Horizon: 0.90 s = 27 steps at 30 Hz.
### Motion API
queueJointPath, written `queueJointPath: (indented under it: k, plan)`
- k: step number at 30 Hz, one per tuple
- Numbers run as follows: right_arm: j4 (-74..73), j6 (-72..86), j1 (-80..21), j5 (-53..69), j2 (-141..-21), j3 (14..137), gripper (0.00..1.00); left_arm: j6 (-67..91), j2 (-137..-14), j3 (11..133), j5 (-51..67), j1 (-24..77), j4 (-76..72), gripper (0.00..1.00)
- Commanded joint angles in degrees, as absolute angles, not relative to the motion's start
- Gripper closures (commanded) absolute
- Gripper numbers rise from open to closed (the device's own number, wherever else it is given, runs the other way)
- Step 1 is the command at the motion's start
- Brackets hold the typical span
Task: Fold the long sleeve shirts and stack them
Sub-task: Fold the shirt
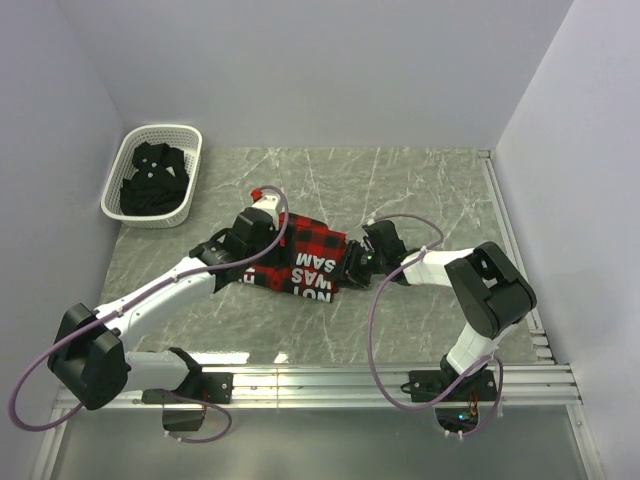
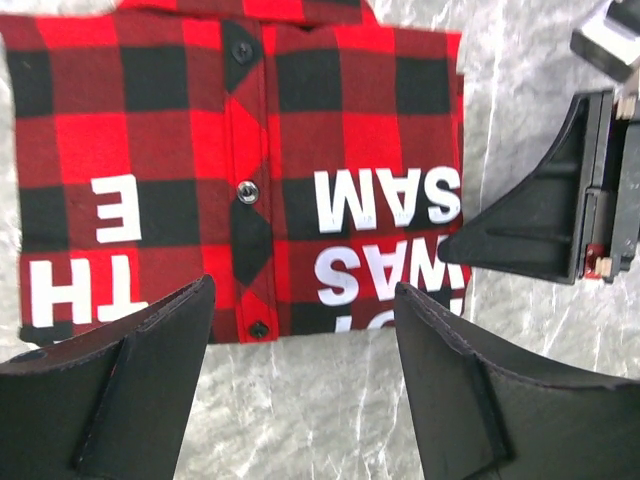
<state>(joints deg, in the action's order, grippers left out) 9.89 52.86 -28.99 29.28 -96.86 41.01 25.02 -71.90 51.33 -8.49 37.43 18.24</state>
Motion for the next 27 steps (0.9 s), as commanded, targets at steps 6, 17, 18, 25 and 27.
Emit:
queueJointPath:
  k: [6, 17, 18, 25, 27]
  plan:
    - [21.08, 58.97, -29.09, 38.14, -100.01, 38.59, 0.57, 26.81, -69.79, 49.13, -7.73, 42.36, 12.66, 0.22]
    - [8.05, 50.29, -24.61, 32.8, -88.87, 40.16, 0.55, 22.25, -71.89, 49.75, -11.6, 52.29, 11.34, 0.21]
    - [6.0, 47.75, -24.09, 29.56, -87.29, 40.43, 0.53, 21.63, -72.24, 49.75, -11.86, 52.9, 11.25, 0.21]
    - [-5.0, 44.39, -14.95, 18.3, -72.98, 35.79, 0.43, 16.27, -79.26, 53.95, -19.32, 60.89, 12.47, 0.21]
    - [-7.2, 43.77, -11.52, 16.97, -70.33, 34.55, 0.38, 15.21, -83.92, 55.98, -23.54, 62.75, 13.53, 0.21]
